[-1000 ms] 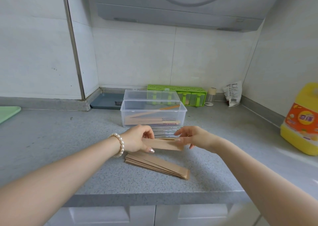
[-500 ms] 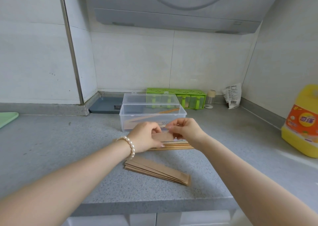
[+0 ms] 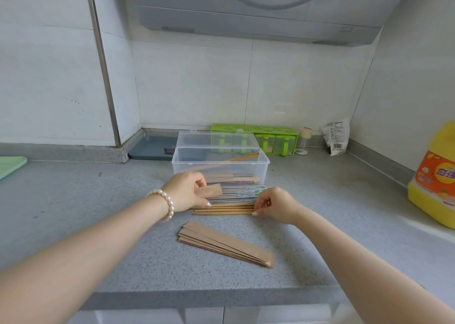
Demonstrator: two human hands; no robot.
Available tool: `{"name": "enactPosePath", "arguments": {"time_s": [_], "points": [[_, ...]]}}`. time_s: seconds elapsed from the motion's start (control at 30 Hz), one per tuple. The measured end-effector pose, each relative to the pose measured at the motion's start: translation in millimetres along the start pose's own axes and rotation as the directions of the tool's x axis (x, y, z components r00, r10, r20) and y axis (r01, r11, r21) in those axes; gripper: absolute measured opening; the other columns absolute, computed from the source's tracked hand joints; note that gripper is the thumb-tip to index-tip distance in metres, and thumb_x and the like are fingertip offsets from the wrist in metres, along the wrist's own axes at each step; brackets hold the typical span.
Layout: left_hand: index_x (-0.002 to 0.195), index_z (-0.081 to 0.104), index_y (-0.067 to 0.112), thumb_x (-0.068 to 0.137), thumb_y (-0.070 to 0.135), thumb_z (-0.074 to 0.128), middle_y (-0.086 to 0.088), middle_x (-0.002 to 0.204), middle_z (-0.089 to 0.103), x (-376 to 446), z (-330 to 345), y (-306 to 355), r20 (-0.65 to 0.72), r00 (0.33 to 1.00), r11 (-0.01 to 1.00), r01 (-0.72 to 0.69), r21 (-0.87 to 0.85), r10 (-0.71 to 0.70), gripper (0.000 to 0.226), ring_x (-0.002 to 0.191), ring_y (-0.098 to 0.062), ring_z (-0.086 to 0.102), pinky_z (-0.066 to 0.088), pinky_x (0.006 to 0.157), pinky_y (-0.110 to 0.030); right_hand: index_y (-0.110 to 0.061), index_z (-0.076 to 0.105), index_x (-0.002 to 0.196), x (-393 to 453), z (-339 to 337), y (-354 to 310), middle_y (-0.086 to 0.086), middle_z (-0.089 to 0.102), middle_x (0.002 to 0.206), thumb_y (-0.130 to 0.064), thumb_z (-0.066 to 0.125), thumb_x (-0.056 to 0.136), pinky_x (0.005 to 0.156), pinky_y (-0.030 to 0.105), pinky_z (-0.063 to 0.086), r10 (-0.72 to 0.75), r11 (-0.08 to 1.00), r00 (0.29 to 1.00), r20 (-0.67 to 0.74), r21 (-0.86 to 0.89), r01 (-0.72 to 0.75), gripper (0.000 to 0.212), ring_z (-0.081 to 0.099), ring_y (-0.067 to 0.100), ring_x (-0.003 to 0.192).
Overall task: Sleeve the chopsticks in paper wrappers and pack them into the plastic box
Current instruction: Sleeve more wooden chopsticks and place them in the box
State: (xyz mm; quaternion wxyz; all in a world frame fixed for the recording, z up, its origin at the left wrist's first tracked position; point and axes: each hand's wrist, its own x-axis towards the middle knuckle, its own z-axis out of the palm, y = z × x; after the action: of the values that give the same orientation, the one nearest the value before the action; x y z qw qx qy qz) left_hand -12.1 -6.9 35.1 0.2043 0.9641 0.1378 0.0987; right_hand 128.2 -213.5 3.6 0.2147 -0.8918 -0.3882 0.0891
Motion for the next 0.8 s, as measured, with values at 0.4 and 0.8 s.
{"name": "enactPosePath", "arguments": {"time_s": [0.4,0.8], "points": [[0.092,0.056,0.025,0.068,0.033,0.080,0.007,0.092,0.058,1.7,-4.7,-21.8,-0.035,0.998,0.996,0.046,-0.082,-0.049,0.035,0.085,-0.011,0.057,0.050,0.076,-0.028,-0.029,0.063,0.067,11.3,2.9,7.3,-0.008,0.058,0.072,-0.024,0.079,0.072,0.067,0.024,0.045,-0.008,0.998,0.998,0.067,0.062,0.004,0.017,0.051,0.010,0.069],[0.093,0.056,0.024,0.068,0.032,0.080,0.007,0.092,0.058,4.4,-2.5,-20.7,-0.010,0.999,0.996,0.047,-0.071,-0.048,0.035,0.083,-0.010,0.057,0.045,0.064,-0.018,-0.006,0.070,0.085,-3.3,-37.5,33.1,0.000,0.058,0.066,-0.013,0.067,0.085,0.049,0.012,0.037,0.208,0.896,0.946,-0.249,0.436,-0.082,0.008,0.049,0.001,0.052]]}}
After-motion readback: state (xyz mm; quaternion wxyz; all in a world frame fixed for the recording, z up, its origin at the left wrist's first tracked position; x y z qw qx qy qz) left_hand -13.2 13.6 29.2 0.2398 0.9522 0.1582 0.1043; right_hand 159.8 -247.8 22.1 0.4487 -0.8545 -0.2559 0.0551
